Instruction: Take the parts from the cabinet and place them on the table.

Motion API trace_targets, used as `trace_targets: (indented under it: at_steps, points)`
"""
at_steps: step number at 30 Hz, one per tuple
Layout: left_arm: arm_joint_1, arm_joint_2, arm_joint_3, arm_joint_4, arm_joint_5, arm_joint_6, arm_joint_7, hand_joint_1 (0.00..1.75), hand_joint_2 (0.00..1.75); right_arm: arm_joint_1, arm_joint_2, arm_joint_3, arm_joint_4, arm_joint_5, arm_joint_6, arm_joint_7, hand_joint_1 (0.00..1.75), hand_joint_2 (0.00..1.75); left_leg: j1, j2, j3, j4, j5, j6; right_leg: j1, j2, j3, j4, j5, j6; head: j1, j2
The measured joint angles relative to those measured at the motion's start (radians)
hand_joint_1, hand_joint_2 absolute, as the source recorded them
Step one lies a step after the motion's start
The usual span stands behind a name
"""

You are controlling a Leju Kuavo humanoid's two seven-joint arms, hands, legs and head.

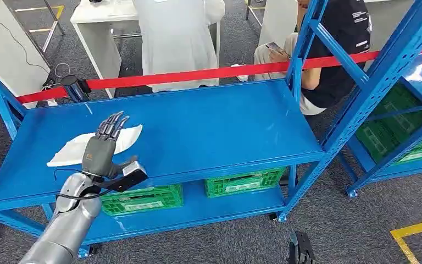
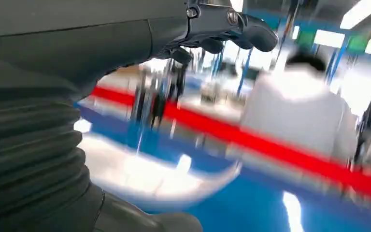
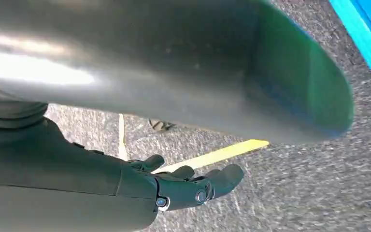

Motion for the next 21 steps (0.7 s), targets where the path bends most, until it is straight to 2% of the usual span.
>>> trace_targets:
  at_steps: [5, 9, 12, 14, 18, 21]
  points:
    - [-0.007, 0.02, 0.0, 0.031, 0.019, -0.036, -0.007, 0.0, 1.75, -0.011, -0.002, 0.0, 0.0, 0.005, 0.005, 0.0, 0.0, 0.0, 0.0, -0.001, 0.0, 0.0, 0.0, 0.0, 0.0, 0.0, 0.0, 0.0, 0.0, 0.0, 0.0, 0.0]
    - [-0.036, 0.029, 0.0, 0.079, 0.056, -0.177, 0.012, 0.0, 1.75, -0.014, -0.002, 0.001, 0.0, 0.013, 0.005, 0.019, 0.0, 0.0, 0.0, -0.001, 0.0, 0.0, 0.0, 0.0, 0.0, 0.0, 0.0, 0.0, 0.0, 0.0, 0.0, 0.0]
    - [-0.064, 0.029, -0.001, 0.121, 0.056, -0.224, 0.057, 0.0, 1.75, -0.009, 0.002, 0.001, 0.0, 0.017, 0.003, 0.029, 0.0, 0.0, 0.0, -0.001, 0.0, 0.0, 0.0, 0.0, 0.0, 0.0, 0.0, 0.0, 0.0, 0.0, 0.0, 0.0]
    - [-0.081, 0.029, -0.001, 0.145, 0.05, -0.234, 0.087, 0.0, 1.75, -0.006, 0.007, 0.001, 0.0, 0.018, -0.007, 0.029, 0.0, 0.0, 0.0, -0.001, 0.0, 0.0, 0.0, 0.0, 0.0, 0.0, 0.0, 0.0, 0.0, 0.0, 0.0, 0.0]
    - [-0.107, 0.034, -0.002, 0.182, 0.023, -0.19, 0.16, 0.0, 1.75, -0.003, 0.016, 0.001, 0.0, 0.018, -0.011, 0.022, 0.0, 0.0, 0.0, 0.0, 0.0, 0.0, 0.0, 0.0, 0.0, 0.0, 0.0, 0.0, 0.0, 0.0, 0.0, 0.0]
    - [-0.123, 0.046, -0.002, 0.205, 0.007, -0.184, 0.208, 0.0, 1.75, -0.003, 0.019, 0.001, 0.0, 0.014, -0.012, 0.018, 0.0, 0.0, 0.0, 0.0, 0.0, 0.0, 0.0, 0.0, 0.0, 0.0, 0.0, 0.0, 0.0, 0.0, 0.0, 0.0]
